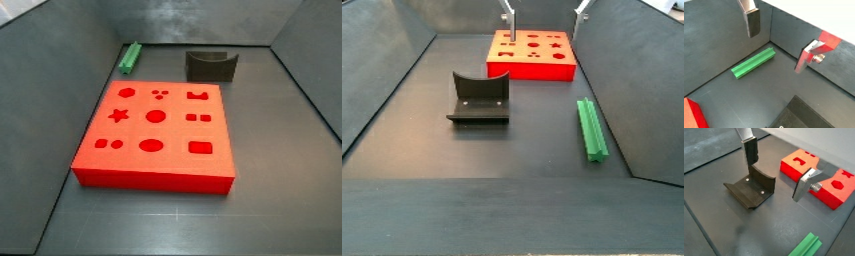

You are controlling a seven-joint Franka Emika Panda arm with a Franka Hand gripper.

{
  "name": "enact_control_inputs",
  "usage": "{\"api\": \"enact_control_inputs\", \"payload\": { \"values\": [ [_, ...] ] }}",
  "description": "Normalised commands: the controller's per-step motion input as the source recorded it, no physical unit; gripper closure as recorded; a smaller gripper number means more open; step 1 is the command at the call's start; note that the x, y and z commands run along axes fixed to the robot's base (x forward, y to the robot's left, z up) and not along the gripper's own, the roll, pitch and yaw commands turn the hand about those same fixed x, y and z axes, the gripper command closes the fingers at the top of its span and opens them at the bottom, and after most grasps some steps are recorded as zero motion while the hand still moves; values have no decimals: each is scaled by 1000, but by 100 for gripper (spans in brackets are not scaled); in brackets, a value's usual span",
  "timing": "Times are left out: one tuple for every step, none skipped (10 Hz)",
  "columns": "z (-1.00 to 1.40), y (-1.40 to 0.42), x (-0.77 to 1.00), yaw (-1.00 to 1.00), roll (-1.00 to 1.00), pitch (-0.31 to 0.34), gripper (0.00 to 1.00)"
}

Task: Pick up the star object. Move up. Place the star object on the fixture. Regrasp the star object. Move to above the board. Insert the star object.
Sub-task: Pick up the star object.

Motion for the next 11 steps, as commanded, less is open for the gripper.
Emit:
{"api": "enact_control_inputs", "payload": {
  "values": [
    [-323, 191, -1000, -243, 187, -74, 0],
    [-137, 471, -834, 0, 109, 0, 0],
    [-300, 369, -660, 171, 151, 0, 0],
    [-566, 0, -963, -9, 294, -106, 0],
    [-631, 0, -603, 0, 300, -139, 0],
    [-617, -23, -503, 0, 323, -149, 0],
    [-594, 0, -569, 0, 336, -139, 0],
    [-597, 0, -729, 0, 300, -139, 0],
    [-603, 0, -629, 0, 301, -154, 0],
    [-634, 54, -420, -34, 297, -139, 0],
    [-643, 303, -197, -274, 301, -89, 0]
  ]
}}
